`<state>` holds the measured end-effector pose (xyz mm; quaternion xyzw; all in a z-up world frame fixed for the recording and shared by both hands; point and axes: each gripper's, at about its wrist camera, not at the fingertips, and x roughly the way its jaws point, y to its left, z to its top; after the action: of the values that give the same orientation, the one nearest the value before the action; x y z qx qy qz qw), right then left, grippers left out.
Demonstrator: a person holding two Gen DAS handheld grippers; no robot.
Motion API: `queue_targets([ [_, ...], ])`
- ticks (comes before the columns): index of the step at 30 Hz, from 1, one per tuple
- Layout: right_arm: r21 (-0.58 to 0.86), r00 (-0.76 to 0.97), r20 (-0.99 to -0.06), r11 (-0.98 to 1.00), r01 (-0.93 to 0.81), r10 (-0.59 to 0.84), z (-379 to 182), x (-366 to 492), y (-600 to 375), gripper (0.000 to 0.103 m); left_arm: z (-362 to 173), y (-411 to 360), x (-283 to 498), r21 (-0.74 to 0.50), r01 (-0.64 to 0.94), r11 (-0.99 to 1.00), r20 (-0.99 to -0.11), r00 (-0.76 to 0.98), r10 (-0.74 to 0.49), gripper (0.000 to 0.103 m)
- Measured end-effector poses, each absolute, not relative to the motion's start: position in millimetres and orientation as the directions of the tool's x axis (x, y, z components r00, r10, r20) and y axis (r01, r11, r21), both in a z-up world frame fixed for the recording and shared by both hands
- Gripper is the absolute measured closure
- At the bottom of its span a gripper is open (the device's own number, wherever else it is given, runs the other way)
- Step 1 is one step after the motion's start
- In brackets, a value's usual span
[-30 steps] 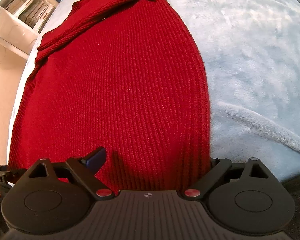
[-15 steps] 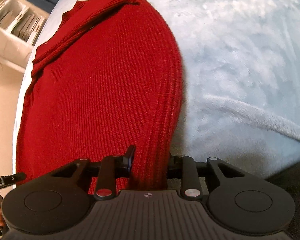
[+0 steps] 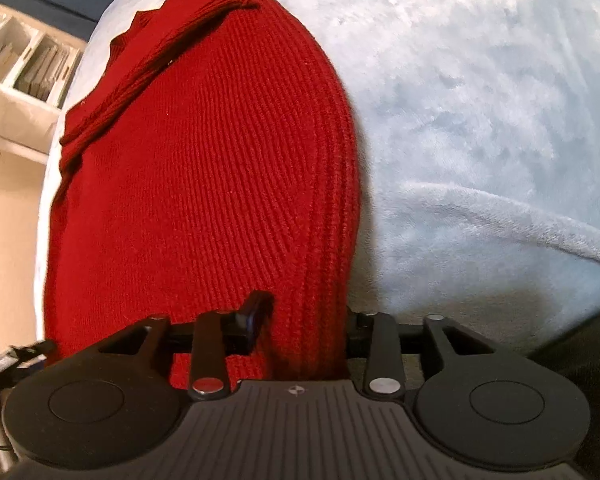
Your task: Fold small clothes
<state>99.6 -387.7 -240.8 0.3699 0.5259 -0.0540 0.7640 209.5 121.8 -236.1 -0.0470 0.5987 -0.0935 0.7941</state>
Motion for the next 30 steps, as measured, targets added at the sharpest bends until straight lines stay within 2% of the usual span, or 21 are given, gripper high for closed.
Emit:
queue_targets([
  [2, 0.526, 0.441, -0.836, 0.706, 0.475, 0.326, -240, 98, -391, 0.057, -236, 102, 205, -0.167, 0.191, 0.967, -0.947, 0.242, -0.211, 0.006],
  [3, 0.523, 0.437, -0.838, 0.708, 0.475, 0.327, -239, 98, -390, 0.057, -232, 94, 201, -0.151, 0.236, 0.96, -0.947, 0.243, -0.209, 0.017],
  [5, 0.515, 0.414, -0.846, 0.72, 0.465, 0.337, -238, 99, -388, 0.055, -225, 91, 193, -0.124, 0.286, 0.95, -0.946, 0.254, -0.2, 0.044],
  [6, 0.513, 0.404, -0.847, 0.729, 0.452, 0.346, -237, 99, -386, 0.054, -221, 97, 192, -0.16, 0.275, 0.948, -0.939, 0.254, -0.232, 0.068],
  [7, 0.505, 0.396, -0.851, 0.741, 0.442, 0.344, -236, 100, -384, 0.054, -217, 105, 191, -0.216, 0.238, 0.947, -0.929, 0.25, -0.274, 0.081],
  [8, 0.494, 0.391, -0.856, 0.756, 0.429, 0.338, -235, 101, -381, 0.059, -213, 112, 189, -0.252, 0.197, 0.947, -0.919, 0.258, -0.298, 0.082],
  [9, 0.464, 0.381, -0.87, 0.783, 0.415, 0.314, -234, 102, -376, 0.08, -206, 115, 185, -0.262, 0.172, 0.95, -0.909, 0.286, -0.303, 0.083],
  [12, 0.373, 0.358, -0.904, 0.842, 0.39, 0.234, -223, 107, -364, 0.086, -183, 100, 171, -0.207, 0.21, 0.956, -0.891, 0.363, -0.273, 0.084],
  [18, 0.467, 0.542, -0.809, 0.807, 0.362, 0.226, -147, 92, -389, 0.087, -135, 79, 140, -0.212, 0.239, 0.948, -0.824, 0.478, -0.305, 0.086],
  [22, 0.455, 0.614, -0.763, 0.842, 0.29, 0.201, -108, 73, -385, 0.088, -117, 83, 120, -0.242, 0.226, 0.943, -0.81, 0.489, -0.325, 0.087],
  [30, 0.514, 0.608, -0.753, 0.801, 0.306, 0.251, -116, 1, -377, 0.088, -130, 99, 50, -0.255, 0.23, 0.939, -0.839, 0.43, -0.334, 0.087],
])
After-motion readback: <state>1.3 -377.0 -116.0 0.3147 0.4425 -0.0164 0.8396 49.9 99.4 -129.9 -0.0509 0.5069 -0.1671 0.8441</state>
